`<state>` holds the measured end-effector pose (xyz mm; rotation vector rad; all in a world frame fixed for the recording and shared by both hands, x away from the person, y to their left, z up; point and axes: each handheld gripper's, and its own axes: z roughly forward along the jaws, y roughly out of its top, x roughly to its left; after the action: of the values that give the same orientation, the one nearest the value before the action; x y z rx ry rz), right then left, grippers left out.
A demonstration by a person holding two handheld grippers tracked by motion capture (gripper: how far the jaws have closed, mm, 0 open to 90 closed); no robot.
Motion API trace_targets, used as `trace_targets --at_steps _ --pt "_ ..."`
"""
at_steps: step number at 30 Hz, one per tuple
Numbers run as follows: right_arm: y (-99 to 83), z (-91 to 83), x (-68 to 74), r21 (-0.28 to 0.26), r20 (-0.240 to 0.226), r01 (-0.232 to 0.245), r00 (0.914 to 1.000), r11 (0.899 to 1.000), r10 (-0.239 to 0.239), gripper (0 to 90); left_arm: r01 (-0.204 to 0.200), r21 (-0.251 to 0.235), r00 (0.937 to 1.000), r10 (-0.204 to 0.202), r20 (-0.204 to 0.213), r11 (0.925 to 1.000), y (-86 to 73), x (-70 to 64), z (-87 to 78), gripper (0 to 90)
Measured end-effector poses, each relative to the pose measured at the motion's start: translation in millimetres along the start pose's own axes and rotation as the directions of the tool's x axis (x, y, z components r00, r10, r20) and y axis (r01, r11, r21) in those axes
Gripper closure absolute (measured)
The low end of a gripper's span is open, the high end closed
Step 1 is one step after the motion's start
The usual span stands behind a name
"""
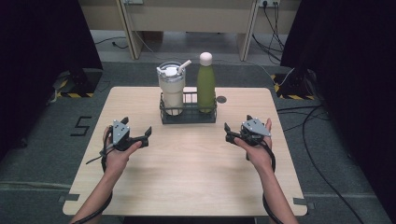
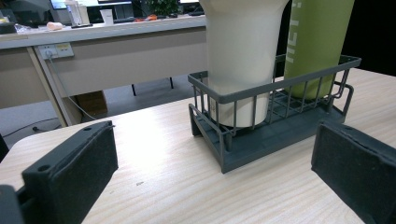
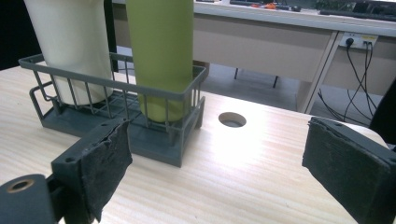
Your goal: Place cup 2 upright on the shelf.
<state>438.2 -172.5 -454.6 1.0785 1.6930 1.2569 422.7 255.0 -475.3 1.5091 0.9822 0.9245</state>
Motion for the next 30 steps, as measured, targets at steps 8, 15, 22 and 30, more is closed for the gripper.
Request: trace_targets --at_steps 8,15,22,30 --pt "-5.9 -9.5 -3.3 0.0 0.012 -0.004 0.9999 1.0 0.004 8.0 -0.002 0.002 1.0 0.002 -0.001 1.0 -0.4 0.3 -0.3 0.0" --pt "-12.0 -18.4 -7.7 -0.001 0.027 -0.014 0.9995 1.0 0.014 8.1 -0.004 0.004 1.0 0.004 0.001 1.0 -0.7 -0.4 0.0 0.0" --pt "-19.9 -26.8 -12.5 -0.002 0.041 -0.015 0.9991 1.0 0.015 8.2 -0.007 0.006 1.0 0.007 0.004 1.0 -1.3 -1.7 0.5 0.0" --pt "-26.6 -35.0 -16.0 -0.001 0.052 -0.023 0.9984 1.0 0.023 8.2 -0.008 0.005 1.0 0.008 0.003 1.0 -1.5 -1.8 0.0 0.0"
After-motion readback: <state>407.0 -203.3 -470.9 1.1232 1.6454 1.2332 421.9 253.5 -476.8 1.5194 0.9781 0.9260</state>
